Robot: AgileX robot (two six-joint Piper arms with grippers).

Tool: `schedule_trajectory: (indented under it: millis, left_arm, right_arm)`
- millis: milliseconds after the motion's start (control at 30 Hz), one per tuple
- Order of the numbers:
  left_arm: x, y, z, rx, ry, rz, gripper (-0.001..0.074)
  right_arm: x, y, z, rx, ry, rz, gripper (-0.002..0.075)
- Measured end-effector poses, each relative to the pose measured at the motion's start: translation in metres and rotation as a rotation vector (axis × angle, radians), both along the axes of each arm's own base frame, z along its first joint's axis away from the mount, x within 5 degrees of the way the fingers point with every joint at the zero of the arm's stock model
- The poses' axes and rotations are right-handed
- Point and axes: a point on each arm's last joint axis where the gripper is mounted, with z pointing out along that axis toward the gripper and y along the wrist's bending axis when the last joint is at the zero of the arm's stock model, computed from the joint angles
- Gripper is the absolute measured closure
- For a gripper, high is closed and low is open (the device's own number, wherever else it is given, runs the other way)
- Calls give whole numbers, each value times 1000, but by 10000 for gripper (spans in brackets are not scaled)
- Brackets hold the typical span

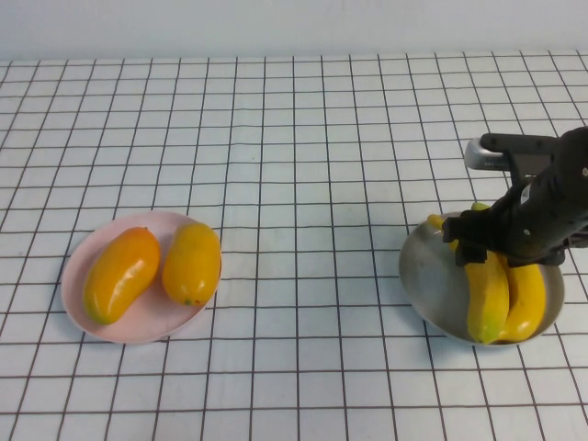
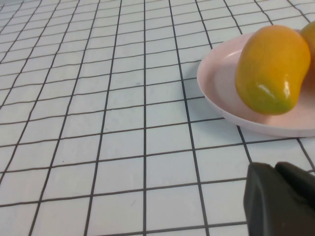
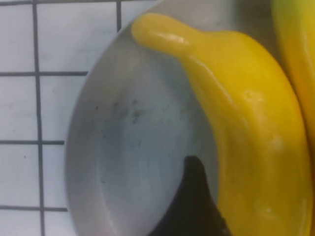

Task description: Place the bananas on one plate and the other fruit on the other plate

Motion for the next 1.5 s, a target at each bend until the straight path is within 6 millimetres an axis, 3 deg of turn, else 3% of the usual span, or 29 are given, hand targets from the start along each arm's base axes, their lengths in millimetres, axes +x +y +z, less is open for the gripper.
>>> schedule_trajectory:
  millis: [133,233,333,500,600,800,1167,1333,1500]
  left_arm:
    - [0,0,0,0,0,0,738]
    - [0,0,0,0,0,0,738]
    - [0,0,0,0,0,0,738]
    - [0,0,0,0,0,0,738]
    - [0,0,0,0,0,0,738]
    - [0,0,0,0,0,0,738]
    - [0,0,0,0,0,0,738]
    - [0,0,0,0,0,0,738]
    - [0,0,0,0,0,0,738]
  right_arm:
    - [0,0,1,2,-9,2,244]
    - [-3,-1,14,14,-45,3,279]
    - [-14,-5,37,44,-139,3,374]
    - [-60,-20,67,134,-411,1,653]
    - [-92,-31,78,175,-551,2,715]
    - [-147,-50,94,194,-706,19,738]
    - [-238,-82,72,84,-990,152,740]
    - [-261,-91,64,50,-1078,166,741]
    - [-275,-98,55,24,-1031,154,741]
